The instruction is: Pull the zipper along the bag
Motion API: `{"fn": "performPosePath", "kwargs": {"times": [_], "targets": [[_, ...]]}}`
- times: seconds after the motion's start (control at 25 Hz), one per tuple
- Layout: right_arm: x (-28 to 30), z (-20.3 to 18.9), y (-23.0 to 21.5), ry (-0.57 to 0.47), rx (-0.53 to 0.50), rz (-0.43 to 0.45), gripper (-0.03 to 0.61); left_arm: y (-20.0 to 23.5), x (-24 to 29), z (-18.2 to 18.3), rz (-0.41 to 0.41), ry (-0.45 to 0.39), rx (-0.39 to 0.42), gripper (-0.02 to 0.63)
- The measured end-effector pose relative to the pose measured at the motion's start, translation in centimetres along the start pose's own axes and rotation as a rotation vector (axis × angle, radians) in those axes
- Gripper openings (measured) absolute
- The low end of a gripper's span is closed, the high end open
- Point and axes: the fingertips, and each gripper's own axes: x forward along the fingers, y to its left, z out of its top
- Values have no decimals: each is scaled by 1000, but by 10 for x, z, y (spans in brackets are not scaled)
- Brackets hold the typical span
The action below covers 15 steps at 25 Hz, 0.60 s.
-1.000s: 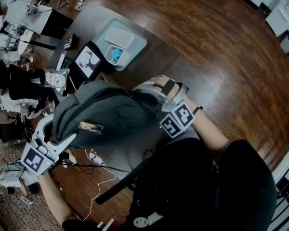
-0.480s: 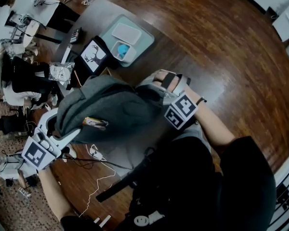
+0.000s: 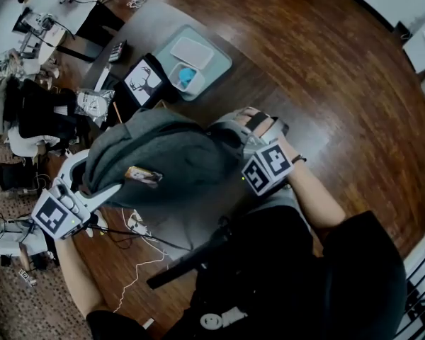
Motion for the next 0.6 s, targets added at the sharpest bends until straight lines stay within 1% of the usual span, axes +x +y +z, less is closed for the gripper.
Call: {"fn": "performPosePath", "kwargs": {"times": [0.08, 0.12, 0.28, 0.44, 0.52, 0.6], "targets": [[-3, 1, -3, 26, -27, -10, 28, -1, 0, 1, -9, 2, -28, 349], [-5, 2, -6, 38, -46, -16, 28, -1, 0, 2, -14, 3, -37, 356], [-13, 16, -20, 60, -99, -44, 28, -1, 1, 4, -22, -9, -52, 356], [-19, 56, -56, -4, -125, -93, 28, 0, 0, 10, -2, -82, -54, 356], [-17, 77, -71, -19, -187, -89, 28, 2, -1, 11, 12, -128, -52, 356], [-12, 92, -78, -11, -276, -71, 28, 3, -3, 11, 26, -156, -44, 356]]}}
